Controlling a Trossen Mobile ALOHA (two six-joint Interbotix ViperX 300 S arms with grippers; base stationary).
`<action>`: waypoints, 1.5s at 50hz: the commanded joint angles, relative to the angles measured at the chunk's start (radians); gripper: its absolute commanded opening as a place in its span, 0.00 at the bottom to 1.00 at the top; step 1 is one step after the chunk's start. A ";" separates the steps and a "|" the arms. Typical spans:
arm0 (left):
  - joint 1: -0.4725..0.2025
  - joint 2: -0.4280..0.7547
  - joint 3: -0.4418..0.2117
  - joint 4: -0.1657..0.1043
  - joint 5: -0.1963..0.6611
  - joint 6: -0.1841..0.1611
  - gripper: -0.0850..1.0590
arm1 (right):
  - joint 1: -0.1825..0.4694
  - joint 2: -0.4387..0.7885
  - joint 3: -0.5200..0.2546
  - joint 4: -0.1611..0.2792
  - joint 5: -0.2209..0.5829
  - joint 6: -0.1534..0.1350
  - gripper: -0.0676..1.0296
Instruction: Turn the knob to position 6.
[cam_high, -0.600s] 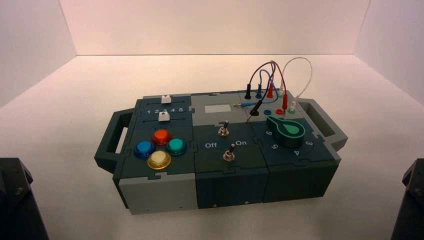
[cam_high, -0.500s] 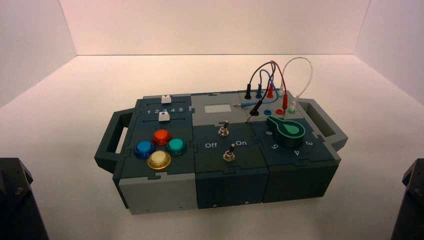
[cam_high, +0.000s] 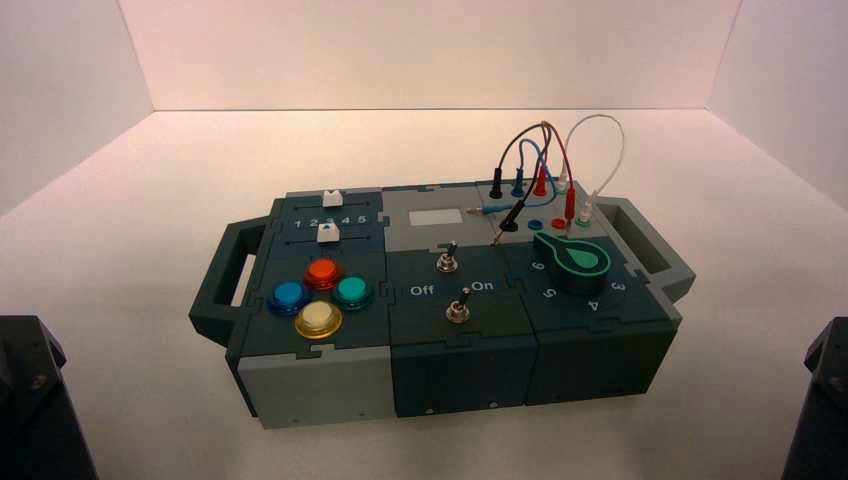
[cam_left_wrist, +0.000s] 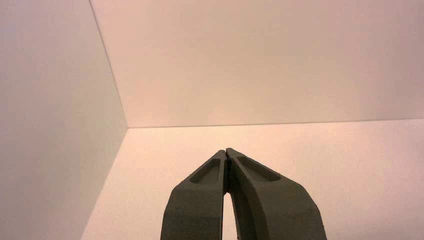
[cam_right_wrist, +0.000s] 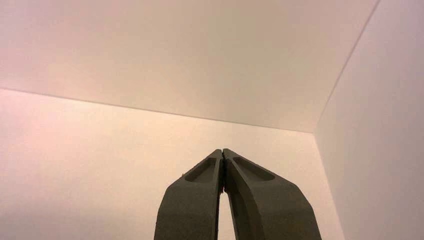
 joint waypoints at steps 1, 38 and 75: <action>0.005 0.011 -0.020 -0.002 0.011 0.000 0.05 | 0.029 0.005 -0.028 0.000 0.023 0.000 0.04; -0.388 0.110 -0.135 -0.020 0.370 -0.009 0.05 | 0.032 -0.069 -0.118 0.051 0.377 0.003 0.04; -0.749 0.215 -0.138 -0.115 0.456 -0.063 0.05 | 0.061 -0.075 -0.075 0.109 0.640 -0.008 0.04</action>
